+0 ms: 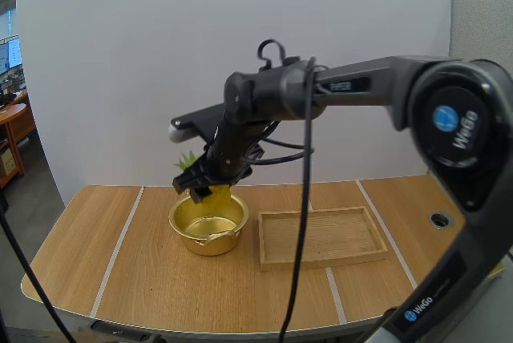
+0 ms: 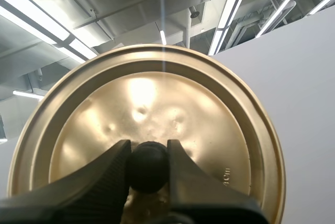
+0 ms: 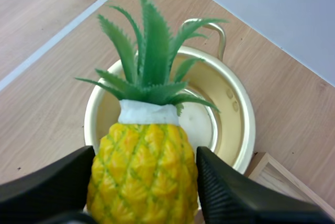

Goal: Open the pot, put the pineapple inside, and close it

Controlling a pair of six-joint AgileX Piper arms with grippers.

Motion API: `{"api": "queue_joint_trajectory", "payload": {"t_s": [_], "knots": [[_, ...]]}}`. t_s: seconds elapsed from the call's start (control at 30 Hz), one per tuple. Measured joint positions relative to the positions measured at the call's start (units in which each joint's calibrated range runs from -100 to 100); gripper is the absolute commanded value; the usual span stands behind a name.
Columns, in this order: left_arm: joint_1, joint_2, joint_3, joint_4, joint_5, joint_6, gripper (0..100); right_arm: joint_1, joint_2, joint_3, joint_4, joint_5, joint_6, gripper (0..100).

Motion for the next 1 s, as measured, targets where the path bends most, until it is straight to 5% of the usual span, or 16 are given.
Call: {"api": "queue_joint_trajectory", "payload": {"t_s": [1.0], "knots": [[0.00, 0.0, 0.0, 0.0, 0.0, 0.0, 0, 0.1, 16.2, 0.0, -3.8, -11.0, 0.0, 0]]}}
